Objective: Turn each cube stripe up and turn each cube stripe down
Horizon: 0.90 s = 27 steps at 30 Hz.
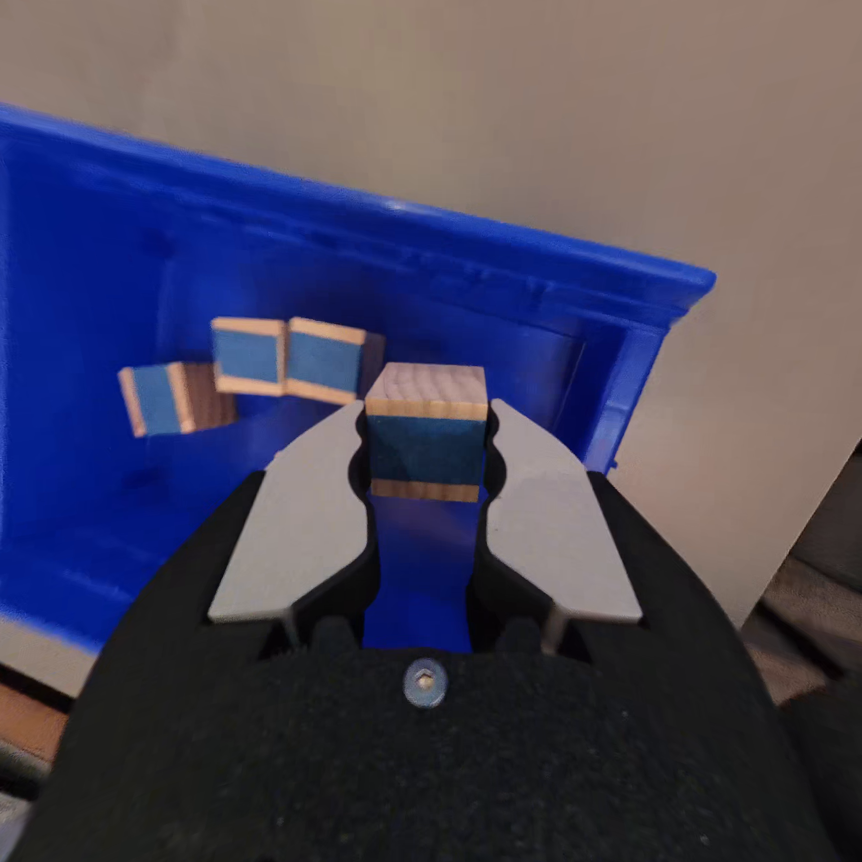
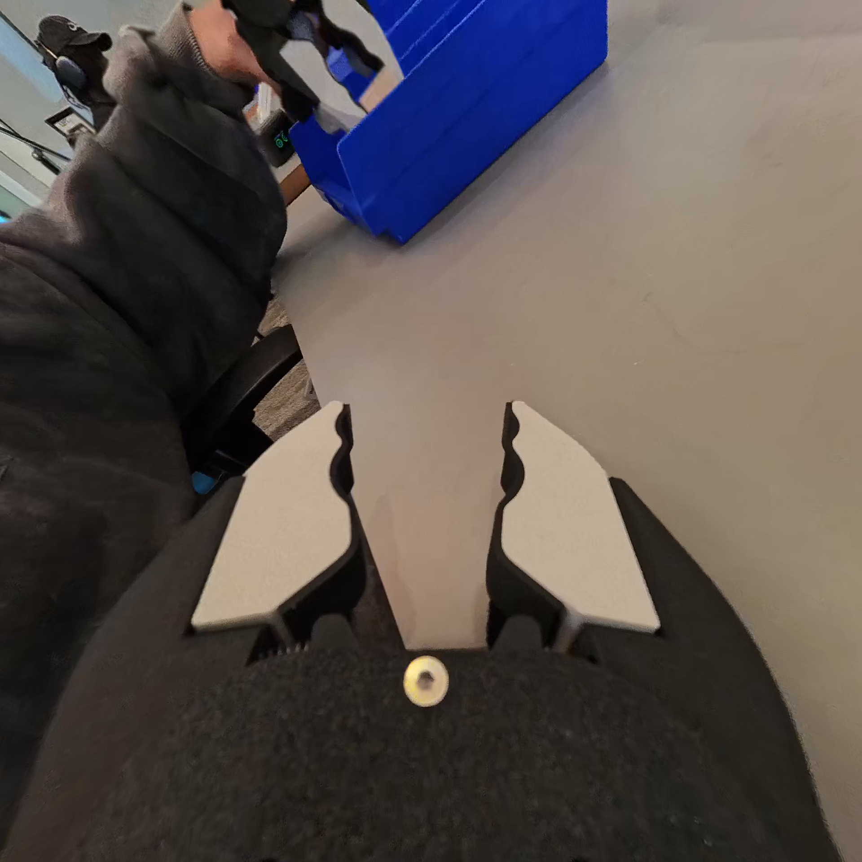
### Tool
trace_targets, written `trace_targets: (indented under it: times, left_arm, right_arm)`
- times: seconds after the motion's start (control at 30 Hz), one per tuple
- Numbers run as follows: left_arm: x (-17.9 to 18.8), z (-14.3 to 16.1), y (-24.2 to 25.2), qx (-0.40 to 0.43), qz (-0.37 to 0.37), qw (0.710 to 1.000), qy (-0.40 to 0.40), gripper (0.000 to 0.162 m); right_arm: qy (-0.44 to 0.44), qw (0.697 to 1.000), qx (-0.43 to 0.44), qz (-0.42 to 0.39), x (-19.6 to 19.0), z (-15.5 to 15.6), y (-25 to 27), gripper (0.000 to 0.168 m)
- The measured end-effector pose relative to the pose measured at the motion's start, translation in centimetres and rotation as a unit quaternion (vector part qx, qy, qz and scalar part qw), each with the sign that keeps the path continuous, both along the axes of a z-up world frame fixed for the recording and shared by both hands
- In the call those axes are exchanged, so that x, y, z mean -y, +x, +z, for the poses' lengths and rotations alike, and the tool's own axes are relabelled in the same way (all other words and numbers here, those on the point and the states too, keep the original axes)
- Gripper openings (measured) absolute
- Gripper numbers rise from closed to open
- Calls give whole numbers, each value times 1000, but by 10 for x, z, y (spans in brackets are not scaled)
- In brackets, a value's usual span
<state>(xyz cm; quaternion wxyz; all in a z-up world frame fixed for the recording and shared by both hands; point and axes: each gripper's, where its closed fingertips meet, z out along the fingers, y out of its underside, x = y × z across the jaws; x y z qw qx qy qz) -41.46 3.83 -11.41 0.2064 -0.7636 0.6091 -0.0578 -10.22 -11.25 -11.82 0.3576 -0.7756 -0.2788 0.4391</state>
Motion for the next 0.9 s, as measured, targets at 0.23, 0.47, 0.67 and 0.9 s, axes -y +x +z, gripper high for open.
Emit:
trace_targets:
  times: [0.23,0.47,0.67,0.9]
  left_arm:
    - [6,82,50,333,111,936,2,45]
    - [59,141,194,542,36,833,-106,44]
    - [86,132,276,569,-11,805,-168,44]
    - [95,111,308,547,-35,823,-151,44]
  right_arm:
    - [15,999,-38,-29,-28,13,9,61]
    - [95,983,-154,12,-57,74,-24,63]
    - [125,972,-193,46,-52,90,-51,63]
    - [100,965,-238,38,-49,96,-37,56]
